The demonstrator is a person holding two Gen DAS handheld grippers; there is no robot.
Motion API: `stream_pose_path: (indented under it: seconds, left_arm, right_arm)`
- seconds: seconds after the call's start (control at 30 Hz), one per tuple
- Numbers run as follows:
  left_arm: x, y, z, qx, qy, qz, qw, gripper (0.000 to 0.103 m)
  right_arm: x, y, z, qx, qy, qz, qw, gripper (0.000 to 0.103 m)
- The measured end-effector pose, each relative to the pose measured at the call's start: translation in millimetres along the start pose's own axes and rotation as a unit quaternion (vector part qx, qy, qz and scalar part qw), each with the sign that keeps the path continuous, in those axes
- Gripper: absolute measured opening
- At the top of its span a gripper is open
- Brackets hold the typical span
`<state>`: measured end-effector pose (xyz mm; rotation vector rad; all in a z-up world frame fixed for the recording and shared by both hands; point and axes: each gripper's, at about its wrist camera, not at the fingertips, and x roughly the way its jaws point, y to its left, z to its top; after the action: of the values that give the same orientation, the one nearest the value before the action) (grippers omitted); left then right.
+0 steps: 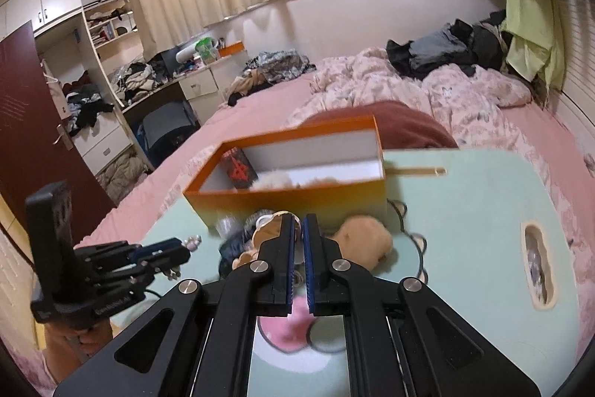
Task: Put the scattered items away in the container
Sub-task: 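Carry the tan doll and bead bracelet into the box and open both grippers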
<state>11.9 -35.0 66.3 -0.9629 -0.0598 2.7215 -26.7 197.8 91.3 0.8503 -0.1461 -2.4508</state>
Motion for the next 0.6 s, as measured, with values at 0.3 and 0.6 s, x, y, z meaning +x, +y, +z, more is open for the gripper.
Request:
stream_pose_path:
  seconds: [0.3,0.6]
  left_arm:
    - [30,2,81,0.018,-0.025,0.02,0.9993,0.015]
    - [99,18,93,-0.004,0.031,0.052,0.9982,0.016]
  right_arm:
    - [28,6,54,-0.008,-0.024,-0.021,0.999,0.005]
    - [88,-3,74,-0.011,0.006,-0.071,0.997,0.006]
